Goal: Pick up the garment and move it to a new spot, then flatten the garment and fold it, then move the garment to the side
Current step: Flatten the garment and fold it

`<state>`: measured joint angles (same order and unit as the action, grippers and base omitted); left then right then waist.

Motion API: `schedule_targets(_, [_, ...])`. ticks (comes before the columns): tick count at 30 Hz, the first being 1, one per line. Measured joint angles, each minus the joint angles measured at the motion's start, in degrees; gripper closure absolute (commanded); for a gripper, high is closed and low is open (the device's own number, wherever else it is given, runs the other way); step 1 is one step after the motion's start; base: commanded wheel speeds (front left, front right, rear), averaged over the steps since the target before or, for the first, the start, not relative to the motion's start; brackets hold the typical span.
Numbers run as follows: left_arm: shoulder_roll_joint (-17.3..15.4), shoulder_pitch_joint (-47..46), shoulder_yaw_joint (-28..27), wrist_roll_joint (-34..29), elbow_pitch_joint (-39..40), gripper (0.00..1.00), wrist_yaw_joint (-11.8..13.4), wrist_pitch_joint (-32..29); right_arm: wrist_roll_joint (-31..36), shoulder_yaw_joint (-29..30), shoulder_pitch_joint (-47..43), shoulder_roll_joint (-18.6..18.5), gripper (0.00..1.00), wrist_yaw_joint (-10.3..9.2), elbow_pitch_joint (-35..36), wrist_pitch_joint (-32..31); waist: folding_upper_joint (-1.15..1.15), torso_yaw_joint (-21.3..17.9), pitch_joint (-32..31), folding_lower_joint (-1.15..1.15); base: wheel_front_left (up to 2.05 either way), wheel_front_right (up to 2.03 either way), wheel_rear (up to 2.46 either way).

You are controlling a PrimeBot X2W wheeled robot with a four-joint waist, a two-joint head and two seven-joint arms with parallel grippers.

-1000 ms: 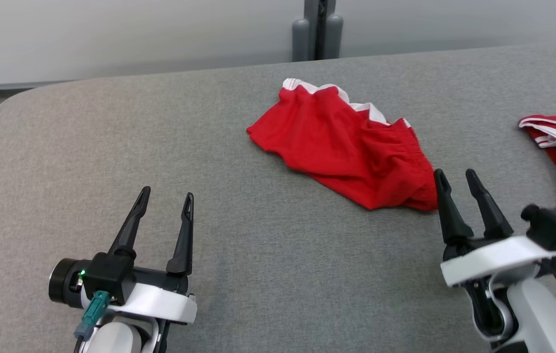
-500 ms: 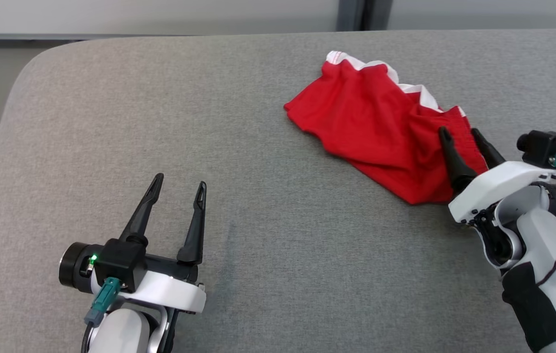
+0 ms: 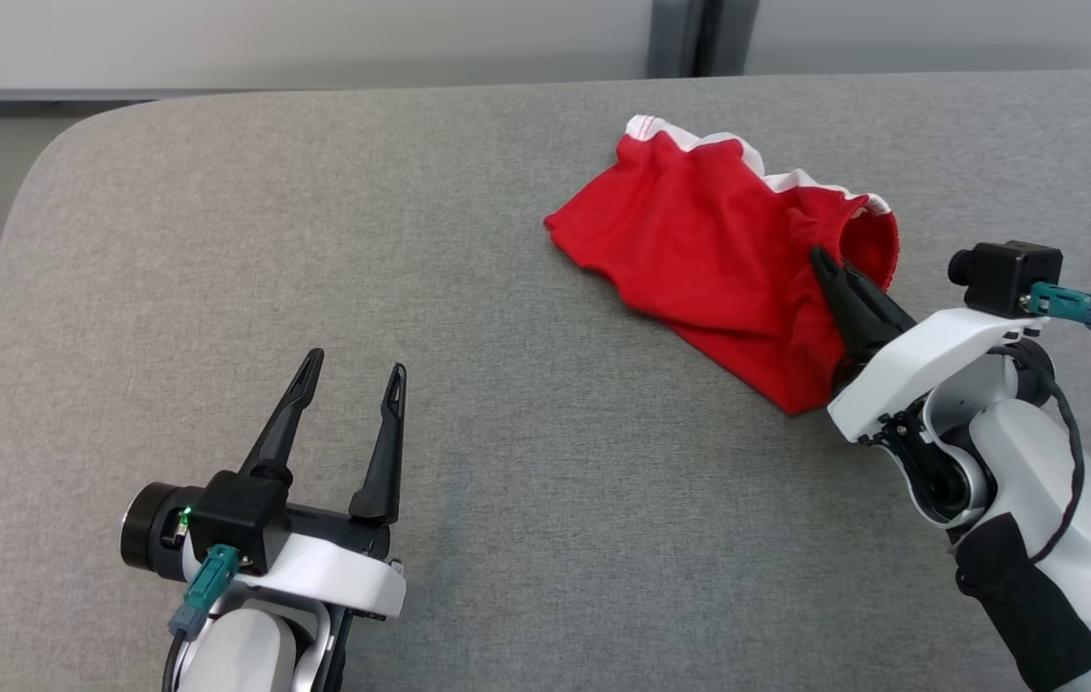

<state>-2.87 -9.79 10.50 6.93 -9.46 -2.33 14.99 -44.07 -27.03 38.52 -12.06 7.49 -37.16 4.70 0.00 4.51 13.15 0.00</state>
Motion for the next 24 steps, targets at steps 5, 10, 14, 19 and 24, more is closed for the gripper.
schedule_targets(5, [0.04,0.10,0.25,0.25,-0.19,0.00,0.23,0.00,-1.86,-1.87,-0.17,-2.15,1.00,0.00,3.66,1.74,0.00,-1.13,-1.30,0.00,0.00,0.00,0.00])
schedule_targets(10, [0.04,0.25,0.64,1.19,-0.24,0.00,0.66,0.00,-2.46,-3.38,1.16,-3.92,1.00,0.00,8.88,3.04,0.00,-1.62,-2.81,0.00,0.00,0.00,0.00])
schedule_targets(14, [0.05,1.03,0.92,2.12,-0.30,0.00,1.08,0.00,-2.58,-4.55,2.42,-5.14,1.00,0.00,13.43,3.93,0.00,-1.59,-4.10,0.00,0.00,0.00,0.00])
schedule_targets(19, [0.03,1.33,1.27,2.76,-0.22,0.00,1.66,0.00,-0.78,-4.01,5.75,-7.12,1.00,0.00,18.53,5.22,0.00,-1.23,-5.43,0.00,0.00,0.00,0.00])
schedule_targets(24, [0.05,1.83,1.51,3.18,0.01,0.00,1.92,0.00,5.19,0.15,9.83,-9.51,1.00,0.00,19.75,5.76,0.00,-0.62,-6.16,0.00,0.00,0.00,0.00])
